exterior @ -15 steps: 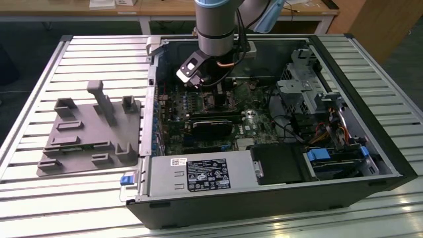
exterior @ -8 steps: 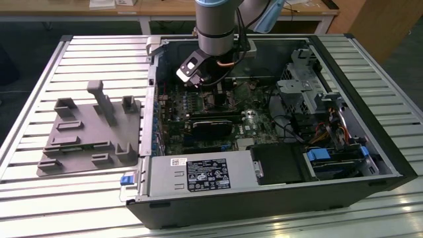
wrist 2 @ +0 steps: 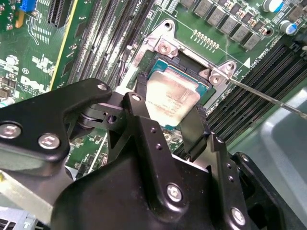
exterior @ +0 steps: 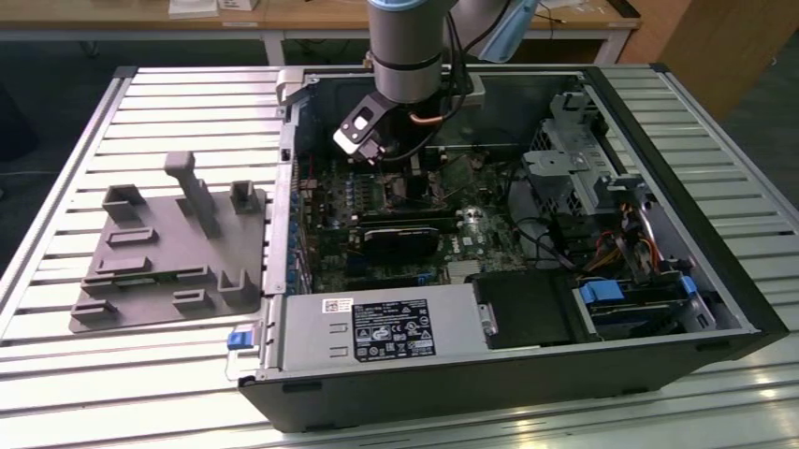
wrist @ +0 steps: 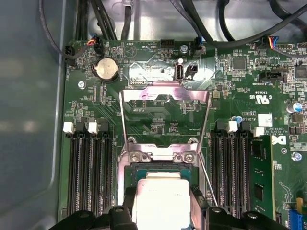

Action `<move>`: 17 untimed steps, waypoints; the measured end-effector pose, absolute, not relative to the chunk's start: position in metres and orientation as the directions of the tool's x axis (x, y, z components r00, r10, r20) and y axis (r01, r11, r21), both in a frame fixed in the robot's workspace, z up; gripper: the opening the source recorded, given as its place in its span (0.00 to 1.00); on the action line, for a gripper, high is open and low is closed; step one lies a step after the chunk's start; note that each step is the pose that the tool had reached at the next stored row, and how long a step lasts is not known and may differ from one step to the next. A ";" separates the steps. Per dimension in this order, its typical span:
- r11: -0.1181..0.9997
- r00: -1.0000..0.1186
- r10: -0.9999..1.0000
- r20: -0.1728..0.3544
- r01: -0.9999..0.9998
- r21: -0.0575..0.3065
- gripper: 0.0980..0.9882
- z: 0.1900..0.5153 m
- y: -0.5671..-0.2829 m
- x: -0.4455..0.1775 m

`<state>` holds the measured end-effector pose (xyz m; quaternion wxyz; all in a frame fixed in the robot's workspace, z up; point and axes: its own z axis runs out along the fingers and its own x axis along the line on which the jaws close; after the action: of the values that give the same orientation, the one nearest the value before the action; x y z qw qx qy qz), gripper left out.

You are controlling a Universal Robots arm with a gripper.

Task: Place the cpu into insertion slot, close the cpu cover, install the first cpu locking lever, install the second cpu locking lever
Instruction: 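Place the cpu into insertion slot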

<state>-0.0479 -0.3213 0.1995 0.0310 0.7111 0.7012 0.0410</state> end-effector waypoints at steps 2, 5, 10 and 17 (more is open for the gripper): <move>-0.015 0.014 1.000 0.015 0.995 0.102 0.48 0.199 -0.322 -0.048; -0.015 0.014 1.000 0.015 0.995 0.102 0.48 0.199 -0.322 -0.048; -0.015 0.013 1.000 0.017 0.995 0.102 0.48 0.198 -0.322 -0.048; -0.015 0.013 1.000 0.020 0.995 0.102 0.48 0.196 -0.322 -0.048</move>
<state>-0.0480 -0.3220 0.1963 0.0293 0.7113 0.7010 0.0429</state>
